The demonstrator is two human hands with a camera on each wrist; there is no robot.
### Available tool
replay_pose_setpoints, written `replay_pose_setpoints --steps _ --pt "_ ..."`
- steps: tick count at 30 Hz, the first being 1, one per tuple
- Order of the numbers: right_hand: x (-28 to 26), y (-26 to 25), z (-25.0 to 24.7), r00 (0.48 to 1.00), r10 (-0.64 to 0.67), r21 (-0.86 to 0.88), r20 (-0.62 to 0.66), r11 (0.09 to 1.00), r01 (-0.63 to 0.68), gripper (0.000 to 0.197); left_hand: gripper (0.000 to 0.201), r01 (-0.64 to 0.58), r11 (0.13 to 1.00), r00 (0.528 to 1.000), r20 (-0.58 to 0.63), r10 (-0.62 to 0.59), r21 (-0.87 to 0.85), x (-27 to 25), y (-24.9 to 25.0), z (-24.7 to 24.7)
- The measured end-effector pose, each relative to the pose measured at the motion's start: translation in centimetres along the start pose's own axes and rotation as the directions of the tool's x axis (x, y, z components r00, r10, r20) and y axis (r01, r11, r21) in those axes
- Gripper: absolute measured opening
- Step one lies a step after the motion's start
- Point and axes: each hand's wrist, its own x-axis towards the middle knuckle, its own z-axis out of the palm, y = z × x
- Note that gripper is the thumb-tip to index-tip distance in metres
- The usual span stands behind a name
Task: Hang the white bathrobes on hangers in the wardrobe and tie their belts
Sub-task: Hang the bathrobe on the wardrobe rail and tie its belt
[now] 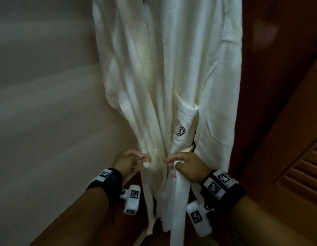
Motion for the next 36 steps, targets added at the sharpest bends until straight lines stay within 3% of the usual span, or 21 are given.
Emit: replay_pose_setpoints --steps 2,3,7,12,17,20,21,23,25,29,32,36 --pt "0.4 0.8 -0.3 0.996 0.075 0.006 -0.056 0.997 -0.075 0.027 0.014 -0.012 0.99 0.963 -0.264 0.049 0.142 2.0 -0.3 -2.3" --pt "0.6 1.2 -0.5 0.992 0.094 -0.008 -0.084 0.995 -0.095 0.028 0.015 -0.007 0.972 0.949 -0.305 0.08 0.234 2.9 -0.3 -3.2" --pt "0.5 1.8 -1.3 0.978 0.136 0.001 -0.158 0.99 -0.138 0.025 0.049 -0.026 0.916 0.962 -0.239 0.131 0.399 6.0 0.6 -4.0" --pt "-0.2 2.3 -2.5 0.988 0.078 -0.148 -0.134 0.984 -0.097 0.026 0.096 -0.117 0.912 0.964 -0.175 0.199 0.392 8.1 2.4 -3.0" --pt "-0.8 2.6 -3.6 0.996 0.066 -0.169 -0.052 0.983 -0.074 0.033 0.114 -0.2 0.901 0.955 -0.129 0.267 0.385 10.0 3.0 -2.6" --pt "-1.0 3.0 -3.7 0.998 0.055 -0.143 0.013 0.988 -0.053 0.034 0.126 -0.174 0.901 0.958 -0.144 0.249 0.398 10.3 3.2 -2.6" --pt "-1.0 3.1 -3.5 0.998 0.056 -0.145 0.035 0.988 -0.05 0.036 0.119 -0.193 0.894 0.955 -0.131 0.265 0.403 10.7 3.1 -2.6" --pt "-0.9 3.3 -3.1 0.996 0.058 -0.134 0.065 0.99 -0.049 0.041 0.084 -0.279 0.861 0.939 -0.069 0.338 0.425 10.2 3.8 -2.2" --pt "-0.8 3.4 -2.4 0.993 0.069 -0.126 0.096 0.99 -0.057 0.045 0.078 -0.357 0.786 0.917 0.026 0.399 0.504 10.0 4.1 -1.9" --pt "-0.1 3.3 0.0 0.988 0.087 -0.003 0.127 0.996 -0.088 0.034 0.032 -0.275 0.647 0.94 0.058 0.336 0.711 7.8 4.0 -0.7" --pt "1.0 3.3 1.8 0.993 0.055 -0.095 0.103 0.994 -0.045 0.026 0.026 -0.298 0.589 0.934 0.103 0.341 0.751 5.0 3.9 0.2" --pt "2.2 3.9 3.8 0.997 -0.002 -0.17 0.083 0.985 0.016 0.072 0.028 -0.38 0.592 0.916 0.203 0.345 0.711 1.8 3.6 0.4"
